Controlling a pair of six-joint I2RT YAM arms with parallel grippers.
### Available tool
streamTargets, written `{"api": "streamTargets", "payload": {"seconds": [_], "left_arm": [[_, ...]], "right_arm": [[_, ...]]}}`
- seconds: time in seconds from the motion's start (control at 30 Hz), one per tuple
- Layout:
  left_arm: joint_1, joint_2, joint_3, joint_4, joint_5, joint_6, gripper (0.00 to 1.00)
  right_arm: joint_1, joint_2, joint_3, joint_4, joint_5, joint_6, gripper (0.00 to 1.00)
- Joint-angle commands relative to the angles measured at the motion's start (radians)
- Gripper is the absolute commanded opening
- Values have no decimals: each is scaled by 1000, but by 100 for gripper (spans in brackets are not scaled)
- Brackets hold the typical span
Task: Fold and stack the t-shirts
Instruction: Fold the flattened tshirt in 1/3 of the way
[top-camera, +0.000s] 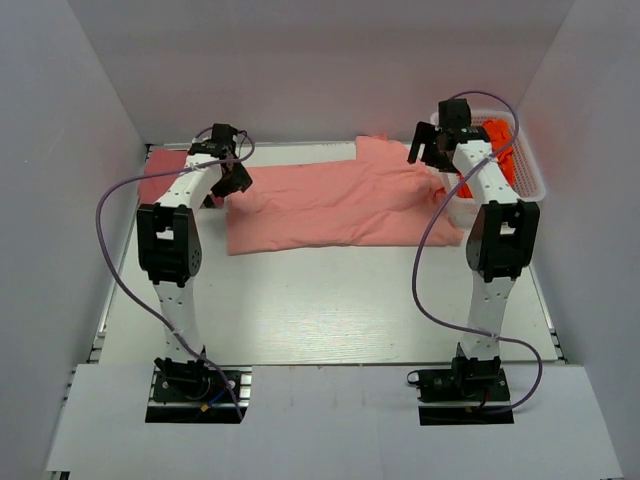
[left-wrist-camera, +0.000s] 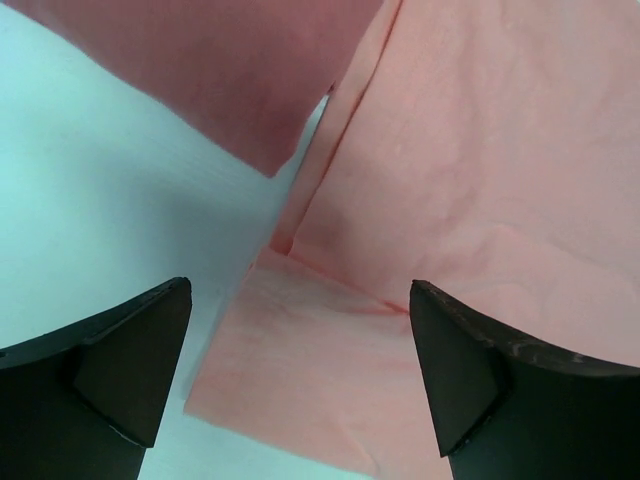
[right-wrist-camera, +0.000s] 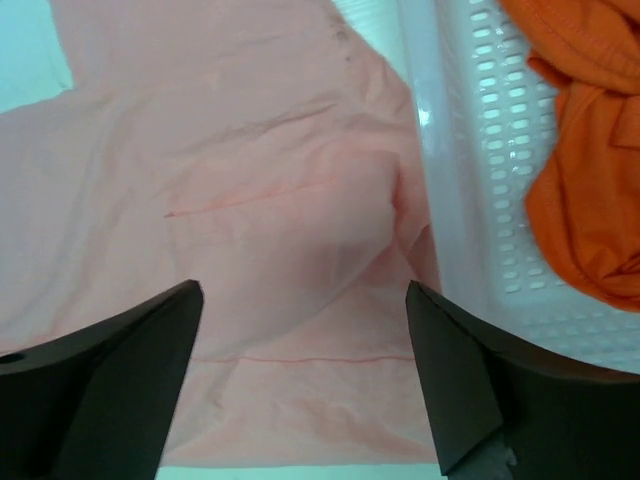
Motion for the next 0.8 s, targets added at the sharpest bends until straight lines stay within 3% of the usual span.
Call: {"api": "streamTargets", "payload": {"seconds": [0.0,0.2,0.33,0.47,0.6,0.77], "left_arm": [[6,-130,-53,-4,17,48,100],[-17,-281,-349,161,264,59,100],[-37,-221,-412,263,428,59,100],[-47,-128,-390,275,428,70,100],[-38,-60,-381,212,340,70,100],[-29,-109,-511,200,264,60,100]], "right_arm": [[13,-102,-59,-7,-97,-41,90],[31,-361,-462,98,-255,-17,90],[16,-413,-619,165,-228,-15,90],[10,-335,-653,219,-218,-35,90],[-12,-240,-629,239,-221,-11,90],[-30,-211,-723,257,-172,23,90]]}}
